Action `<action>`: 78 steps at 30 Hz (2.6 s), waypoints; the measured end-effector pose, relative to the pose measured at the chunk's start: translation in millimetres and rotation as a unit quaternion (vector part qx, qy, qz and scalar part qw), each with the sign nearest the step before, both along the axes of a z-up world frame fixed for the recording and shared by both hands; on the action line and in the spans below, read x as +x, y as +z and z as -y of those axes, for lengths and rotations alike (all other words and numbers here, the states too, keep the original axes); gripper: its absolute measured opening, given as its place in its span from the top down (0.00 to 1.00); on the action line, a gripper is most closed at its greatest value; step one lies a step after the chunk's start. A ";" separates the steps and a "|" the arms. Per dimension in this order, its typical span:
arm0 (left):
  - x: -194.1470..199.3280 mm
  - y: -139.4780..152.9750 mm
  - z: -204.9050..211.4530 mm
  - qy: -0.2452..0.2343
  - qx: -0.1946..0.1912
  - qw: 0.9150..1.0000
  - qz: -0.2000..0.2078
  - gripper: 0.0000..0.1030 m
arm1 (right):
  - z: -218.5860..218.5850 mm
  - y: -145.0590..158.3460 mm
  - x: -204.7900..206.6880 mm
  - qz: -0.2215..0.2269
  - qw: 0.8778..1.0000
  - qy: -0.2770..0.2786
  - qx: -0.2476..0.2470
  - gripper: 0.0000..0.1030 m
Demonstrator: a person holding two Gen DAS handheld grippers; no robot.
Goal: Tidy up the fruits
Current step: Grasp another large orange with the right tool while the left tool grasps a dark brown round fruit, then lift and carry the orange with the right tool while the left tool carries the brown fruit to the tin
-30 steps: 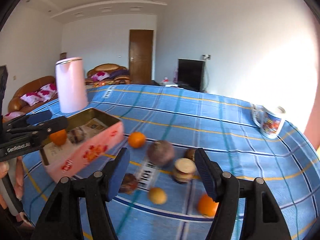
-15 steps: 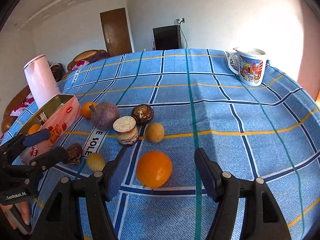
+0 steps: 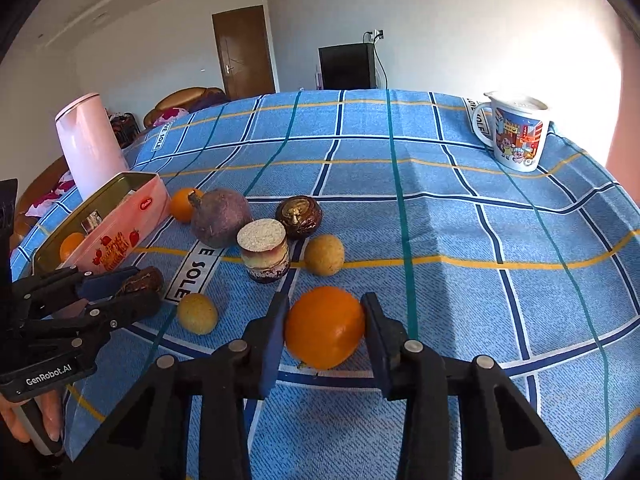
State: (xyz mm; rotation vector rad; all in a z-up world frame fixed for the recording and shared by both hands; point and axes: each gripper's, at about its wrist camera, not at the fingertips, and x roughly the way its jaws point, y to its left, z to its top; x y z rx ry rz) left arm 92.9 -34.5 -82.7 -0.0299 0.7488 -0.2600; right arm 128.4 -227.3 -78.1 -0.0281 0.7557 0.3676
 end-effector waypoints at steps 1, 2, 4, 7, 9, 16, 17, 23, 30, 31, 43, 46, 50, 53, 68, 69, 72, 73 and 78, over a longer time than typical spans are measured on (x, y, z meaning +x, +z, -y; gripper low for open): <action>-2.1 1.3 -0.6 0.002 0.000 1.000 0.007 0.62 | 0.8 1.4 -1.9 0.007 1.000 -0.001 0.003 0.62; -4.8 2.8 -1.1 0.004 0.000 1.000 0.014 0.62 | 1.0 2.8 -3.5 0.014 1.000 -0.003 0.005 0.62; -9.5 6.1 -2.3 0.006 0.000 1.000 0.030 0.62 | 2.0 5.9 -8.1 0.030 0.999 -0.002 0.010 0.62; -13.2 9.8 -2.7 0.009 0.002 0.999 0.052 0.62 | 3.4 9.8 -13.7 0.053 0.998 -0.003 0.018 0.62; -15.1 11.6 -3.0 0.012 0.002 0.998 0.061 0.62 | 4.5 12.1 -17.0 0.066 0.998 -0.003 0.022 0.62; -22.1 15.4 -4.3 0.015 0.002 0.996 0.090 0.62 | 7.1 17.1 -26.9 0.102 0.994 0.000 0.035 0.62; -23.4 16.1 -3.7 0.015 0.004 0.995 0.095 0.62 | 7.3 17.7 -28.3 0.107 0.994 0.001 0.037 0.62; -27.2 16.7 -0.1 0.017 0.016 0.994 0.109 0.62 | 8.0 20.1 -35.4 0.127 0.991 0.001 0.040 0.62; -32.2 18.4 -1.8 0.024 0.016 0.992 0.124 0.62 | 9.1 21.7 -42.4 0.148 0.988 0.001 0.044 0.62; -33.6 18.9 -1.6 0.025 0.017 0.991 0.128 0.62 | 9.4 22.2 -43.5 0.151 0.988 0.001 0.044 0.62; -43.1 22.8 -2.8 0.036 0.015 0.986 0.160 0.62 | 10.0 25.7 -53.1 0.179 0.983 0.001 0.049 0.62; -45.5 23.3 -3.2 0.038 0.015 0.985 0.168 0.62 | 10.9 26.2 -55.6 0.188 0.981 0.002 0.051 0.62; -48.4 24.0 -3.0 0.040 0.016 0.983 0.178 0.62 | 11.4 26.9 -57.9 0.197 0.979 0.002 0.053 0.62; -51.4 25.1 -1.6 0.042 0.019 0.981 0.187 0.62 | 11.7 27.6 -60.5 0.205 0.977 0.002 0.055 0.62; -61.0 27.2 1.7 0.048 0.027 0.974 0.220 0.62 | 13.2 28.3 -66.6 0.224 0.973 0.006 0.059 0.62; -61.7 27.5 1.9 0.049 0.028 0.973 0.222 0.62 | 13.5 28.3 -67.3 0.226 0.972 0.007 0.060 0.62; -64.0 27.5 2.5 0.050 0.031 0.972 0.229 0.62 | 13.8 28.4 -70.2 0.235 0.970 0.008 0.061 0.62; -64.6 27.4 2.9 0.050 0.032 0.971 0.231 0.62 | 13.8 28.3 -71.1 0.238 0.969 0.008 0.061 0.62; -67.8 28.0 5.0 0.049 0.037 0.969 0.239 0.62 | 13.7 28.7 -72.0 0.242 0.968 0.007 0.060 0.62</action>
